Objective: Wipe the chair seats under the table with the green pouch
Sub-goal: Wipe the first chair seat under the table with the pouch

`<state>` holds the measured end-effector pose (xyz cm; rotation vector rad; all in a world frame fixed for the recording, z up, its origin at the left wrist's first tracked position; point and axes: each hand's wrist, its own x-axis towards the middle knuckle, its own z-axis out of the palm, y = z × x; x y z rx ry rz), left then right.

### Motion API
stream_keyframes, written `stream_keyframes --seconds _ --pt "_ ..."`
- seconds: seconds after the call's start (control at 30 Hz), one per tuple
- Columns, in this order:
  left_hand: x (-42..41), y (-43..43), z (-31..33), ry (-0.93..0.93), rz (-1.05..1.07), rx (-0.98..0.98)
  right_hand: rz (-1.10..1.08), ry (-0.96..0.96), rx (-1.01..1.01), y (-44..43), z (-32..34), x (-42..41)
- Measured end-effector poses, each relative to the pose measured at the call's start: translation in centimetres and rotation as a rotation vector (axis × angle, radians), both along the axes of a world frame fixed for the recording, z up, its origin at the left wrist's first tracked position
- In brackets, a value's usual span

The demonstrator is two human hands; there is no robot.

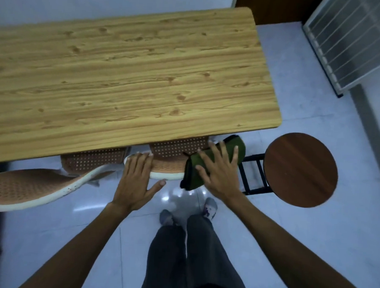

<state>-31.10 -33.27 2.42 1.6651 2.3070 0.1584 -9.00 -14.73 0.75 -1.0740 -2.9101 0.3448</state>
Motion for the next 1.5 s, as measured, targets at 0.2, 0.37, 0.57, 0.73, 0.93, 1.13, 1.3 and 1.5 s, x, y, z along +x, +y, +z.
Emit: stream_keyframes --seconds 0.2,0.37,0.57,0.73,0.93,1.13,1.3,1.5 --pt "1.5 0.7 0.7 0.012 0.143 -0.015 -0.211 0.079 -0.428 7.3 0.5 3.3" --pt "1.9 1.1 1.2 0.035 0.174 -0.1 -0.624 0.462 -0.804 4.7 0.8 0.4" --pt "1.9 1.0 0.8 0.027 0.176 -0.074 -0.865 0.405 -1.178 10.4 1.5 -1.1" --pt "1.7 0.9 0.6 0.013 0.186 -0.08 -1.018 0.259 -1.341 12.7 1.5 -1.9" --pt "1.6 0.8 0.8 -0.024 0.214 -0.099 -0.842 0.337 -1.238 10.6 2.1 -1.6" --pt "1.7 0.7 0.8 -0.096 0.228 -0.128 -0.414 -0.103 -0.234 -1.0 2.7 -2.0" --pt "0.9 0.7 1.1 -0.047 0.118 -0.22 -0.085 -0.16 -0.115 -9.9 3.5 -6.7" --pt "1.1 0.8 1.5 -0.031 0.114 -0.222 -0.108 -0.114 -0.141 -9.2 3.4 -6.1"
